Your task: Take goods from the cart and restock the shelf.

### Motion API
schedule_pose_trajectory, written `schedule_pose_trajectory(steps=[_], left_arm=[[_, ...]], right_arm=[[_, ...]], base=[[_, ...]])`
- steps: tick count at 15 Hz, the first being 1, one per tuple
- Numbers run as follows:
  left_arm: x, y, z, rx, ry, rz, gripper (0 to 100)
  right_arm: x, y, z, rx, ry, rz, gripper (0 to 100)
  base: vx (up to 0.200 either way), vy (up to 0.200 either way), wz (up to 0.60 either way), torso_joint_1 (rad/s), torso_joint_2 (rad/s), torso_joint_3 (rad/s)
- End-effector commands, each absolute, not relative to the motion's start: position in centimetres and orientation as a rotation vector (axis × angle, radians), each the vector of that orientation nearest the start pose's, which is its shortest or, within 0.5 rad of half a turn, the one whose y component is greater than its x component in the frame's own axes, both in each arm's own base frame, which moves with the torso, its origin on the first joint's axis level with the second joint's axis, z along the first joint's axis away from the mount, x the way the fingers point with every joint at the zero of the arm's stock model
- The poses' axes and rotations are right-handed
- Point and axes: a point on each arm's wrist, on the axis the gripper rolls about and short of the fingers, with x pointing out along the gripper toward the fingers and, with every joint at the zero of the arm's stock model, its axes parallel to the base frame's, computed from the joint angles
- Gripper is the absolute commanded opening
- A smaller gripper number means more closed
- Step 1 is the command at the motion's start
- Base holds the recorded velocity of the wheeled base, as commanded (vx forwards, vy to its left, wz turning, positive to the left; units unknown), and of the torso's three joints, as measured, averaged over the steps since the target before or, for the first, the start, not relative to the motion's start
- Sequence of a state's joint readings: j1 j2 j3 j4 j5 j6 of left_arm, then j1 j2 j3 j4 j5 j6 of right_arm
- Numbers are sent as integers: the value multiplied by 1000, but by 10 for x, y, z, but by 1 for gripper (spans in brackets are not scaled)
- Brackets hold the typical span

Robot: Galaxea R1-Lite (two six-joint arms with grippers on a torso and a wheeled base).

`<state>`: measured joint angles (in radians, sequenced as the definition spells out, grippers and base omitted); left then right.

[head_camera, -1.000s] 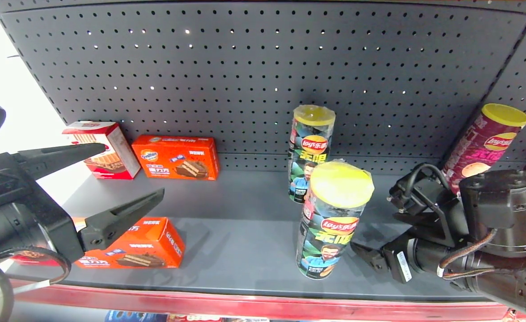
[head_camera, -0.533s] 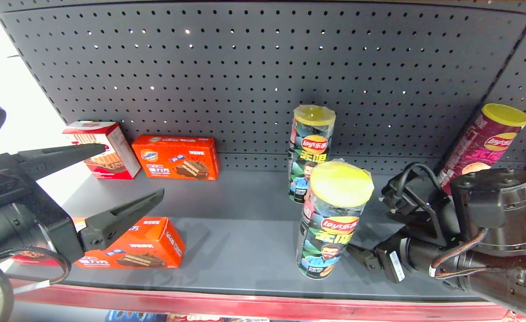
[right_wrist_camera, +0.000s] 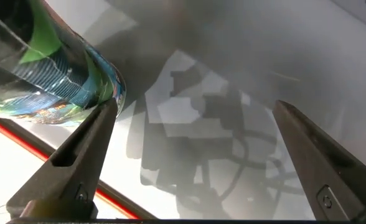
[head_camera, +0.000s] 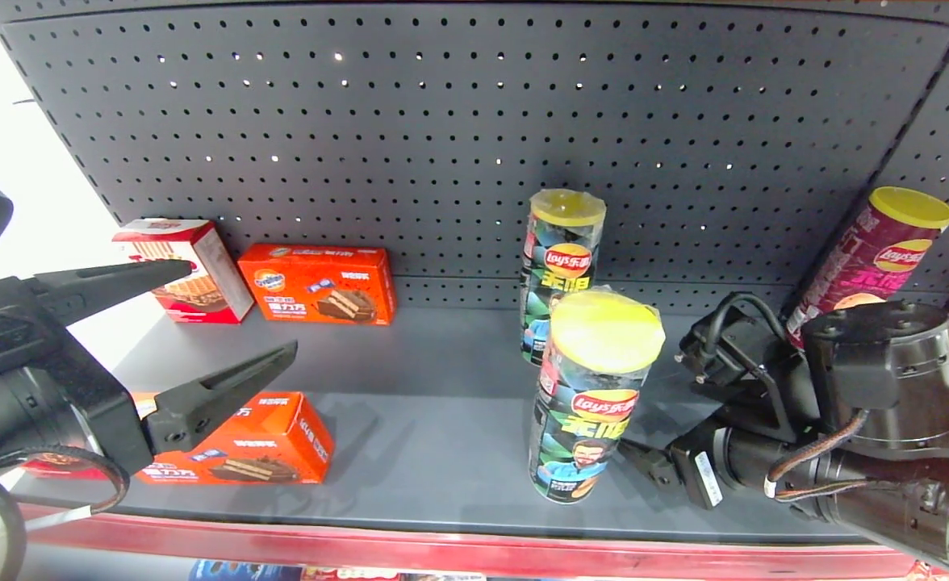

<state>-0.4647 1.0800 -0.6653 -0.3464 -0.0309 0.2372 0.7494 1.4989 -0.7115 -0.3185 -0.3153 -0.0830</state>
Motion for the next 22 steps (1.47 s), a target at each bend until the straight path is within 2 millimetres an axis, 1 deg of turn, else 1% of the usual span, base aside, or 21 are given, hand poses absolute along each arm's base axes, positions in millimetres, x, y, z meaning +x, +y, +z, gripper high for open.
schedule_pose_trajectory(steps=[1,6,8,11,22], left_arm=[[135,-68,256,247,11,-500,100],[135,-69,255,247,12,-501,100],[135,-69,255,247,12,-501,100],[135,-69,255,247,12,-501,100],[135,-68,251,250,26,-503,100]], right_arm=[[184,164,181,-327,394,451,100],[183,155,183,-318,391,426,100],[187,159,183,-318,391,432,100],[186,164,181,-326,397,447,100],[187,164,180,-327,398,450,100]], base=[[0,0,0,0,0,0],[0,0,0,0,0,0],[0,0,0,0,0,0],[0,0,0,0,0,0],[0,0,0,0,0,0]])
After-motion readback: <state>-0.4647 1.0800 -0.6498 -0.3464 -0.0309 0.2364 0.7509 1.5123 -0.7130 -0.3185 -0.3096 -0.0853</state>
